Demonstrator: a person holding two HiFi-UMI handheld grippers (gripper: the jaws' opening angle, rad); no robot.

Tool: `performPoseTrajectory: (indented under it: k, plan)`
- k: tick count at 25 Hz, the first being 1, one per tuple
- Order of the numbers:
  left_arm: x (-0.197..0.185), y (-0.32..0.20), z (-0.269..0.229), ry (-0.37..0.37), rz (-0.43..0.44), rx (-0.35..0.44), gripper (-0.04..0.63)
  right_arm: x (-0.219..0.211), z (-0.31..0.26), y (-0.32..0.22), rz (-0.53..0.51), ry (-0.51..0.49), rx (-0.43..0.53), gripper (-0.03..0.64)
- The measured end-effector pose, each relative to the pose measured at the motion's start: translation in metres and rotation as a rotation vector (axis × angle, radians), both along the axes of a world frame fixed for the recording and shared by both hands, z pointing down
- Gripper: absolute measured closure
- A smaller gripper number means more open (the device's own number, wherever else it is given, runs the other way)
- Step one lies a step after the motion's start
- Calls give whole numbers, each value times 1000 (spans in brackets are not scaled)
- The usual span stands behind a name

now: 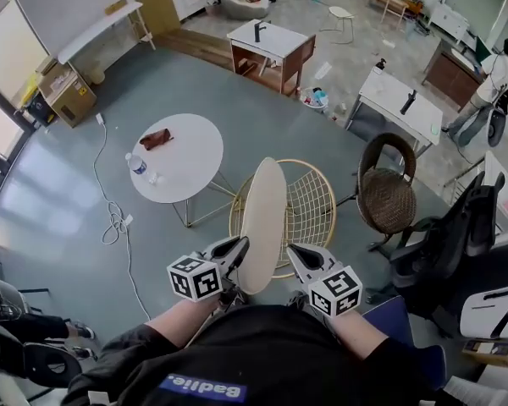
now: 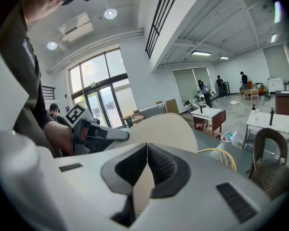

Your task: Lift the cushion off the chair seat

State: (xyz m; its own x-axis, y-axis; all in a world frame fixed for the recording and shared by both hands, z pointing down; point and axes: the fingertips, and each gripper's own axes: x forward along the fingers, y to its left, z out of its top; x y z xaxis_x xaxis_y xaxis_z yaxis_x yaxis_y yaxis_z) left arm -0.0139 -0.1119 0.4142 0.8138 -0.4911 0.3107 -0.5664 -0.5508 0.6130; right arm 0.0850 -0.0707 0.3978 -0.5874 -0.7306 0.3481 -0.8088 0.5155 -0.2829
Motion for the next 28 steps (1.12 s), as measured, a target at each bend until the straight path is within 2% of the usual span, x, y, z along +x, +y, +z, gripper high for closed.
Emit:
performPoseTrajectory:
  k: [4,9,28]
  plan:
    - [2,2,-31,25,-5,87,561,0,-8,-9,24,-18,21,589]
    - [1,10,-45,66,-39,129,561,-1,-21,-13,50,-29,58,591]
    - [-2,23,-49,71,-11,149,561,-17,-30,-7,31,-22,107,591]
